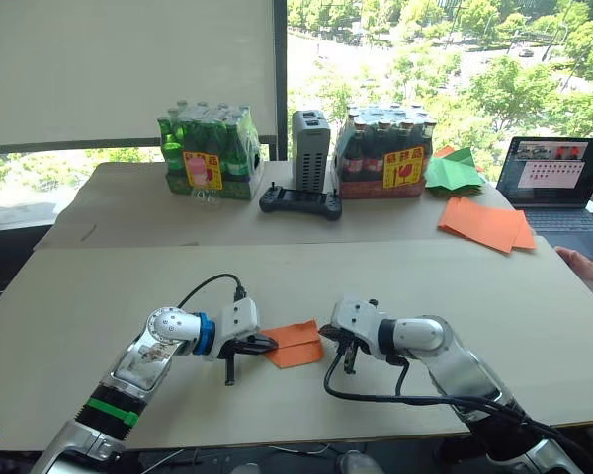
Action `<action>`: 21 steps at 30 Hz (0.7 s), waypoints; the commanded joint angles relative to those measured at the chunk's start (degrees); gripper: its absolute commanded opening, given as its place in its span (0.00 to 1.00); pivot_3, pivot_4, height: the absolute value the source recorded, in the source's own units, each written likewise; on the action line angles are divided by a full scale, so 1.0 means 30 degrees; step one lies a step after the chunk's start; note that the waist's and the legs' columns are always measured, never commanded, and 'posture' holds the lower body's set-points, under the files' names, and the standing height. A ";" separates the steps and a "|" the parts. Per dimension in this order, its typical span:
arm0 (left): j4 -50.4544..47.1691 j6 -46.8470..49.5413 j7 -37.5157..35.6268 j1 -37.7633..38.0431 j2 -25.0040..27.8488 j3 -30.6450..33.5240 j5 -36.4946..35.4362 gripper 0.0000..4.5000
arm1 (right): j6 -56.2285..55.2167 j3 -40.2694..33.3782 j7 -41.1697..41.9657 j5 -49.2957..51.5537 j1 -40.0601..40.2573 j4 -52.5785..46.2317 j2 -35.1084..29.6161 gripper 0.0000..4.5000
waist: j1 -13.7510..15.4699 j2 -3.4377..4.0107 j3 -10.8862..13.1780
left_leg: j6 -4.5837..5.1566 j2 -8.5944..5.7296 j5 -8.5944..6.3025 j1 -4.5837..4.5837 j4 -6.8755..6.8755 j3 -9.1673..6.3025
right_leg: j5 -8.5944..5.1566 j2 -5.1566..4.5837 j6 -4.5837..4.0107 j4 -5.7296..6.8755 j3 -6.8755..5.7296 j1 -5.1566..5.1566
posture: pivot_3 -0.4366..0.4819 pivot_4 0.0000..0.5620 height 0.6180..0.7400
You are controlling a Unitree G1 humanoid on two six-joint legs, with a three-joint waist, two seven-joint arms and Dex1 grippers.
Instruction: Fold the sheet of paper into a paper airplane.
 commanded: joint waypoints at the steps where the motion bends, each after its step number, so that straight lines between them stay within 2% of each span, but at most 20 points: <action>1: 0.0634 0.0025 0.0137 0.0237 0.0120 -0.0356 0.0649 0.01 | -0.0175 0.0100 -0.0010 0.0202 -0.0564 -0.0341 0.0322 0.00 | -0.0001 0.0000 0.0000 | 0.0000 0.0000 0.0000 0.0000 -0.0002 0.0000 | 0.0000 0.0001 0.0000 -0.0002 0.0000 0.0000 | 0.48 0.27 0.86; 10: -0.0099 0.0967 0.0062 -0.0367 -0.0468 -0.0229 -0.0030 0.01 | 0.0677 0.2537 -0.0784 -0.2196 -0.1138 0.3191 0.0763 0.00 | -0.0026 0.0005 0.0002 | 0.0000 -0.0008 0.0000 0.0004 -0.0005 0.0004 | 0.0007 -0.0003 -0.0013 -0.0006 0.0003 -0.0002 | 0.48 0.27 0.86; 21: 0.0239 0.1141 0.0583 -0.0964 -0.1639 -0.1299 0.0852 0.01 | 0.2560 0.3108 -0.0254 -0.2113 -0.0631 0.2374 0.0473 0.00 | 0.0077 0.0006 0.0001 | 0.0002 -0.0013 -0.0001 0.0000 -0.0006 -0.0002 | 0.0002 -0.0008 -0.0004 -0.0022 0.0000 0.0008 | 0.48 0.27 0.86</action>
